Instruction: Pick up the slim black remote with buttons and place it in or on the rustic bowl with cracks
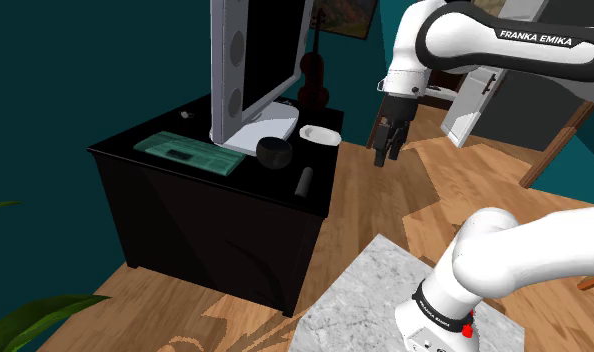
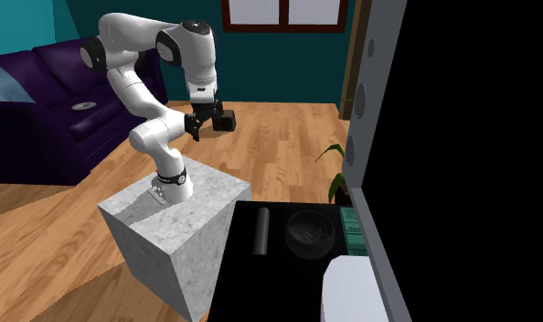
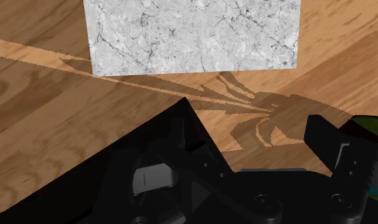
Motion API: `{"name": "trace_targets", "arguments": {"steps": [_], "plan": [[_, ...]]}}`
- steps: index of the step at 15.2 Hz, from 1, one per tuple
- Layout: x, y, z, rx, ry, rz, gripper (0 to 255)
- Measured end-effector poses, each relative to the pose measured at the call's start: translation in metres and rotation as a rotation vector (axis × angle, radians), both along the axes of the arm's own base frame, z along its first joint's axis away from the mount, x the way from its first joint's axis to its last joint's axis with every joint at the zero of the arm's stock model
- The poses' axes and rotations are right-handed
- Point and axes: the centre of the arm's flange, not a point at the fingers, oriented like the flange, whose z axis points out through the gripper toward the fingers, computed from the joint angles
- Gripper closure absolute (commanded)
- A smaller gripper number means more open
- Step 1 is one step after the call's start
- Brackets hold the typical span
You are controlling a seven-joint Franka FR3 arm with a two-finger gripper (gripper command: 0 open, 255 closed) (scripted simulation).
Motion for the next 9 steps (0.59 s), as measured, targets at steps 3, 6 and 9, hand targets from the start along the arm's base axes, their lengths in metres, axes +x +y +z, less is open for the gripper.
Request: {"name": "trace_targets", "arguments": {"steps": [3, 6, 9], "plan": [[0.012, 0.003, -0.009, -0.001, 0.004, -0.045, 0], [0.043, 0.005, -0.032, -0.004, 0.013, -0.151, 0], [0.072, 0.005, -0.053, -0.007, 0.021, -0.265, 0]]}}
